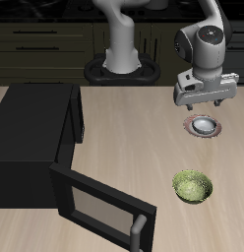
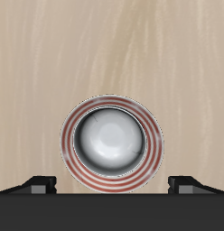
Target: Place the white bowl on the plate
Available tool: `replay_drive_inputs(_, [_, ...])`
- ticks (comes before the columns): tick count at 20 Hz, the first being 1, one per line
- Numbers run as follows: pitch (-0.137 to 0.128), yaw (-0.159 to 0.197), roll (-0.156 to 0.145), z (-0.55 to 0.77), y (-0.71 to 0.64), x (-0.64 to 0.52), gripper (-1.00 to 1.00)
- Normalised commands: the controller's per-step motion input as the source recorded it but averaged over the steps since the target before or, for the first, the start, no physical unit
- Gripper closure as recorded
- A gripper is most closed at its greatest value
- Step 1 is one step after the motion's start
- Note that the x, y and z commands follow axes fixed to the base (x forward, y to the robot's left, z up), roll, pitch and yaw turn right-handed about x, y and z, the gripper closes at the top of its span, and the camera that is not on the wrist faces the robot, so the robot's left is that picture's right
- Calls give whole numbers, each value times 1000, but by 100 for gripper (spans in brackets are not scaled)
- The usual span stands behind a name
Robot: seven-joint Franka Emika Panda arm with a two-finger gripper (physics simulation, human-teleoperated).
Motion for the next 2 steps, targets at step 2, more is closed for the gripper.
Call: replay_drive_inputs(2, [-117,-25,-35,843,-929,-150,-100])
